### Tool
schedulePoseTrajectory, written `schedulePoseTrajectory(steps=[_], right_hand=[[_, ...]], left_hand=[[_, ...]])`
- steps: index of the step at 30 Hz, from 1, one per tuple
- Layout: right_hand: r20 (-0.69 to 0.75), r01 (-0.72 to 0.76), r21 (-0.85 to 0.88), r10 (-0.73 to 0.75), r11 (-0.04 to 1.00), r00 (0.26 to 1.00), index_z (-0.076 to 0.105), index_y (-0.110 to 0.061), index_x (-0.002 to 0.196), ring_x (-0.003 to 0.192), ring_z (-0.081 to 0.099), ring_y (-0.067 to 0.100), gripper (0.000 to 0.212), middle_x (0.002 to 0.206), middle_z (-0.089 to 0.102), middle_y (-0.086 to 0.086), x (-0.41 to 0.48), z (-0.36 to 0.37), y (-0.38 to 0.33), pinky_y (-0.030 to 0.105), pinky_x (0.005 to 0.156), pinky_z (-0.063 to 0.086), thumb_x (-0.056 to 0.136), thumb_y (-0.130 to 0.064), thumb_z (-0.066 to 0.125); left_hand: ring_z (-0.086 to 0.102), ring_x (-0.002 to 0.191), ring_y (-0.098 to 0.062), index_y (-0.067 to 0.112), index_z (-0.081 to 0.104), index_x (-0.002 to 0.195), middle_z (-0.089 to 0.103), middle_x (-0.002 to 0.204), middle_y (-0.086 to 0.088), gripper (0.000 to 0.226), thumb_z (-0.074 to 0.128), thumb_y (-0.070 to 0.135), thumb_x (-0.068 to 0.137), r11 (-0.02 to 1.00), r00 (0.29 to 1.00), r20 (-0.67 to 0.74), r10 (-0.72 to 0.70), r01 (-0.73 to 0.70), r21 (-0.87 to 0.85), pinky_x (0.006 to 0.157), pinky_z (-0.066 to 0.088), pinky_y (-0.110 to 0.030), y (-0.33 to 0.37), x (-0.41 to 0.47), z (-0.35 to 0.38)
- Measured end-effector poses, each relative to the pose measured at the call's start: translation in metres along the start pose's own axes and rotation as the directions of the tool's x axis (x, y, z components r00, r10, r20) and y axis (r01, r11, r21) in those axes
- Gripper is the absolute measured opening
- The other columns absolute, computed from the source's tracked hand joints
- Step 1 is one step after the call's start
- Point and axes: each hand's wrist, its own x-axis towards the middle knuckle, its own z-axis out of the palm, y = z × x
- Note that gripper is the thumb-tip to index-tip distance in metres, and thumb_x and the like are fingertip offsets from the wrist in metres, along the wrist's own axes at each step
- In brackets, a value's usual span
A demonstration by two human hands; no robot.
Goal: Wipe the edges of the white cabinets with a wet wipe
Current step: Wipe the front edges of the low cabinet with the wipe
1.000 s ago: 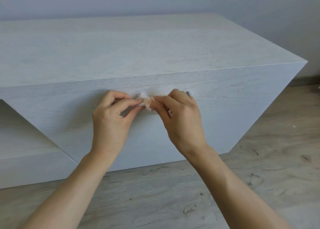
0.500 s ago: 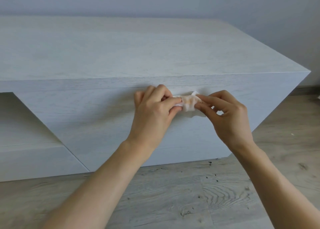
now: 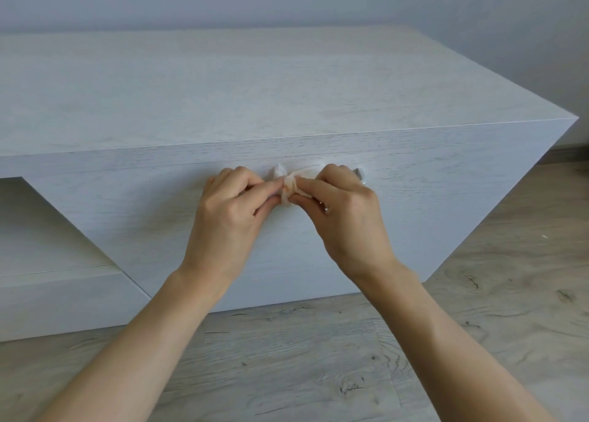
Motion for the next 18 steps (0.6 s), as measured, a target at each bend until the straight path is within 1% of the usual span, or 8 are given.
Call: schedulePoseTrajectory(steps=[2, 5, 7, 8, 11, 13, 15, 18], right_hand=[[0.005, -0.008, 0.006, 0.008, 1.000, 1.000, 0.072, -0.002, 0.079, 0.059, 0.048, 0.023, 0.011, 0.063, 0.055, 0.010, 0.002, 0.004, -0.005, 0.031, 0.046, 0.041, 0.078, -0.013, 0.067], [0.002, -0.036, 0.013, 0.036, 0.999, 0.999, 0.072, -0.003, 0.080, 0.059, 0.048, 0.023, 0.007, 0.063, 0.055, 0.009, 0.001, 0.007, -0.008, 0.030, 0.048, 0.041, 0.078, -0.010, 0.070], [-0.010, -0.053, 0.040, 0.053, 0.998, 0.999, 0.072, -0.004, 0.082, 0.059, 0.045, 0.018, 0.007, 0.064, 0.054, 0.008, 0.000, 0.005, -0.006, 0.021, 0.051, 0.035, 0.078, -0.008, 0.070], [-0.016, -0.053, 0.042, 0.053, 0.998, 0.998, 0.072, -0.004, 0.083, 0.060, 0.044, 0.017, 0.007, 0.064, 0.054, 0.008, -0.001, 0.002, -0.004, 0.018, 0.053, 0.032, 0.077, -0.008, 0.070], [-0.027, -0.046, 0.005, 0.047, 0.999, 0.999, 0.071, -0.002, 0.083, 0.060, 0.050, 0.022, 0.008, 0.065, 0.056, 0.010, -0.004, -0.010, 0.009, 0.016, 0.056, 0.032, 0.075, -0.003, 0.072], [-0.025, -0.061, -0.021, 0.060, 0.998, 0.998, 0.072, -0.002, 0.084, 0.061, 0.053, 0.024, 0.010, 0.066, 0.057, 0.011, -0.006, -0.021, 0.019, 0.018, 0.056, 0.035, 0.074, -0.002, 0.073], [-0.018, -0.072, -0.050, 0.071, 0.996, 0.997, 0.072, -0.002, 0.084, 0.060, 0.052, 0.022, 0.011, 0.065, 0.056, 0.010, -0.006, -0.031, 0.028, 0.017, 0.056, 0.034, 0.074, -0.003, 0.074], [-0.004, -0.077, -0.086, 0.077, 0.993, 0.997, 0.073, -0.002, 0.085, 0.059, 0.049, 0.021, 0.011, 0.065, 0.056, 0.010, -0.006, -0.042, 0.039, 0.018, 0.054, 0.034, 0.074, -0.004, 0.074]], left_hand=[[0.042, 0.067, -0.015, 0.003, 0.073, 0.088, 0.056, 0.065, -0.011, 0.017, 0.060, 0.013, 0.084, 1.000, 1.000, -0.002, -0.026, 0.026, -0.004, 0.061, 0.036, -0.029, -0.002, 0.000, -0.004], [0.042, 0.067, -0.015, 0.002, 0.074, 0.085, 0.055, 0.066, -0.011, 0.018, 0.059, 0.013, 0.084, 0.999, 0.999, -0.012, -0.038, 0.038, -0.003, 0.062, 0.035, -0.025, -0.001, 0.001, -0.008], [0.043, 0.068, -0.015, 0.002, 0.073, 0.084, 0.055, 0.066, -0.010, 0.019, 0.059, 0.014, 0.086, 0.999, 0.999, -0.035, -0.035, 0.035, -0.001, 0.062, 0.035, -0.024, 0.002, 0.001, -0.008], [0.044, 0.067, -0.017, 0.002, 0.073, 0.084, 0.055, 0.067, -0.010, 0.018, 0.059, 0.014, 0.086, 1.000, 0.999, -0.046, -0.029, 0.028, -0.008, 0.061, 0.037, -0.026, 0.004, 0.002, -0.008], [0.051, 0.064, -0.023, 0.003, 0.073, 0.080, 0.057, 0.067, -0.009, 0.010, 0.067, 0.011, 0.082, 0.999, 0.998, -0.043, 0.034, -0.034, -0.010, 0.059, 0.040, -0.035, 0.016, 0.003, -0.002], [0.049, 0.068, -0.022, 0.008, 0.073, 0.079, 0.059, 0.068, -0.006, 0.006, 0.070, 0.013, 0.079, 0.998, 0.998, -0.012, 0.056, -0.055, 0.031, 0.064, 0.035, -0.033, 0.024, 0.007, 0.003], [0.048, 0.071, -0.020, 0.011, 0.072, 0.078, 0.059, 0.069, -0.003, 0.004, 0.071, 0.015, 0.077, 0.996, 0.998, 0.013, 0.057, -0.058, 0.068, 0.067, 0.030, -0.030, 0.029, 0.012, 0.007], [0.053, 0.069, -0.026, 0.010, 0.071, 0.075, 0.059, 0.070, -0.004, 0.003, 0.071, 0.013, 0.074, 0.996, 0.998, 0.034, 0.049, -0.052, 0.072, 0.067, 0.027, -0.029, 0.034, 0.017, 0.011]])
